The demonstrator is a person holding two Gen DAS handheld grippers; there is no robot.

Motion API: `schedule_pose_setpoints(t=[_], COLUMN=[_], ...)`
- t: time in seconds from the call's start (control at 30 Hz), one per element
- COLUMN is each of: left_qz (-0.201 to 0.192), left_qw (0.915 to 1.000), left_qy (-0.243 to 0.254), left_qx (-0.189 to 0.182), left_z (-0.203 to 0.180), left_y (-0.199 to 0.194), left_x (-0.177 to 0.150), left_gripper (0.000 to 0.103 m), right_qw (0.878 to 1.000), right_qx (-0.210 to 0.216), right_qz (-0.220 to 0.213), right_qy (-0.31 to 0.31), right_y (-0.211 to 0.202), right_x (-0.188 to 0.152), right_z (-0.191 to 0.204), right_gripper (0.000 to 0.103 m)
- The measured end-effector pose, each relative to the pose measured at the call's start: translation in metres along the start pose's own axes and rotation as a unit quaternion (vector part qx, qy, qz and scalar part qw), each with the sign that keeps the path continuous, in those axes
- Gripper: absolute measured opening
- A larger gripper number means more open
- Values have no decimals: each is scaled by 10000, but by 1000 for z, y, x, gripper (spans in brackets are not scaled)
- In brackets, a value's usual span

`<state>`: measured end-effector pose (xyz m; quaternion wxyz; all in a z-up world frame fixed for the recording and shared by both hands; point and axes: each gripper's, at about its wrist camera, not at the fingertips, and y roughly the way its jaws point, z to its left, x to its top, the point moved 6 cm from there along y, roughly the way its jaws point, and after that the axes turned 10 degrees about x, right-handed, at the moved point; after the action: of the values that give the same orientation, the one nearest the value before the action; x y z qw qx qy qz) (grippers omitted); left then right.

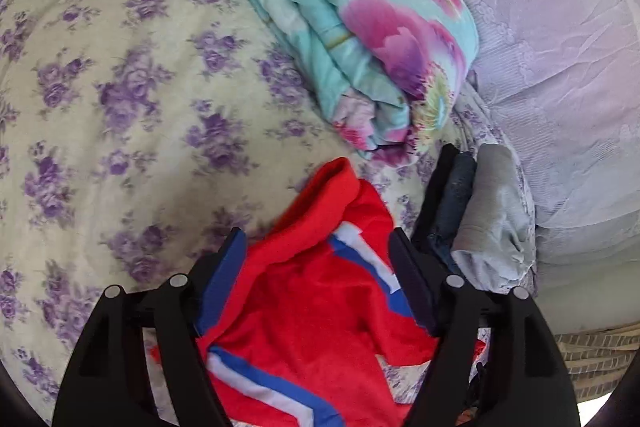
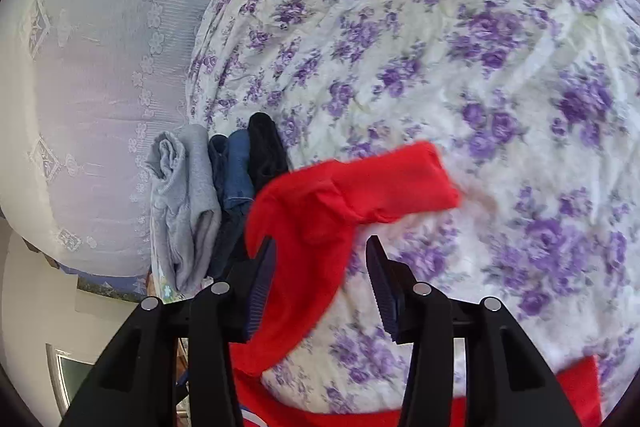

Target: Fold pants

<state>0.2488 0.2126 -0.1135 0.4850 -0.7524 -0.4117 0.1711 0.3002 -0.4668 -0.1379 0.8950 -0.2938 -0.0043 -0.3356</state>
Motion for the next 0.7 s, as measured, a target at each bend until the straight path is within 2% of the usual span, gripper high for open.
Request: schedule_pose_setpoints(t=[0.07, 0.2, 0.27, 0.37, 0.47, 0.57, 0.6, 0.63, 0.7], left_qz=[162, 312, 513, 800, 838, 653, 614, 602, 610], left_qw=[9998, 9993, 9980, 9951, 9940, 9960, 9959, 9956, 9957], left_qy=[-146, -212, -345, -491, -498, -473, -531, -585, -603], left_qx=[-20, 78, -91, -305, -487, -373, -407, -424, -361], left_z=[24, 67, 85, 95, 84, 77, 77, 76, 76], left_y=[-3, -13, -11, 4, 21, 33, 34, 36, 36], left_x=[-12, -53, -76, -103, -110, -102, -99, -96, -93], left_gripper=[71, 71, 71, 71, 70, 58, 49, 36, 22], right_qw=[9999, 9991, 9978, 9940, 9912, 9883, 9869, 9854, 9846], right_qx=[-61, -270, -328, -272, -261, -160, -140, -89, 20], right_qz=[19, 47, -1, -117, -139, -186, -232, -281, -333], right_qy=[122, 335, 578, 1057, 1291, 1503, 1588, 1679, 1718], right_y=[-18, -58, -80, -105, -115, -117, -118, -118, -118], right_x=[-11, -52, -77, -109, -133, -148, -152, -156, -160], right_z=[-15, -41, -57, -80, -93, -103, -106, -109, -110], right_gripper=[48, 54, 54, 56, 56, 56, 56, 56, 56])
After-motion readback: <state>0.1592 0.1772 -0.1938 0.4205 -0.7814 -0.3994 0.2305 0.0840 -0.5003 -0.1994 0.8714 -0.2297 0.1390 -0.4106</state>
